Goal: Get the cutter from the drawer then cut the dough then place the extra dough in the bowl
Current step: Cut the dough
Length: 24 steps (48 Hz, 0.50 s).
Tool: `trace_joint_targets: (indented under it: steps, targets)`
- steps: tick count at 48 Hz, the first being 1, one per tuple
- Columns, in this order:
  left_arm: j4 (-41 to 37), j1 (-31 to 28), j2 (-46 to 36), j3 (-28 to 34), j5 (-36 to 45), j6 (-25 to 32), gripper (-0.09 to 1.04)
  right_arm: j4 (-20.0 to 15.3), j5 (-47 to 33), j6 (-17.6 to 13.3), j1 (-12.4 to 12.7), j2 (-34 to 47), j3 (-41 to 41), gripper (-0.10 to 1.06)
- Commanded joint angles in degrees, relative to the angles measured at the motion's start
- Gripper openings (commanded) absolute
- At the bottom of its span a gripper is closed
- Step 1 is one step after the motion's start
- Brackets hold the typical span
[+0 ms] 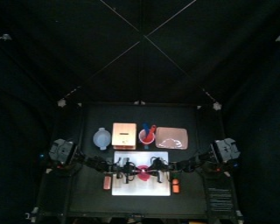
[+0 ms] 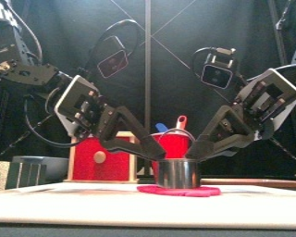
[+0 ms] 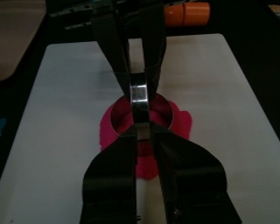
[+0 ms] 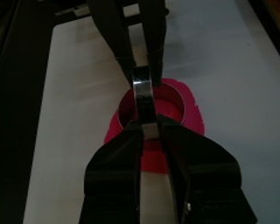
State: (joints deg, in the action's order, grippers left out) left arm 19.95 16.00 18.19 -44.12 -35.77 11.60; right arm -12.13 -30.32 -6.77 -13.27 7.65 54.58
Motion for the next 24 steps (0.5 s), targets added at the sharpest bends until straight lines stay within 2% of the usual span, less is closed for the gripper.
trace_joint_targets:
  steps: [1, 14, 24]
  targets:
    - [-1.14, 0.62, 0.0, 0.0, 2.81, 0.18, 0.46, 0.44, 2.37, -0.18, -0.18, 0.44, 0.26, 0.51]
    - [-1.23, 0.44, 0.62, 0.09, 5.19, 0.18, 0.45, 0.79, 4.39, -0.18, 0.0, 1.32, 0.18, 0.51]
    - [-0.79, 0.44, 1.58, 0.35, 7.56, 0.0, 0.45, 1.14, 5.89, -0.09, 1.32, 1.93, -0.44, 0.51]
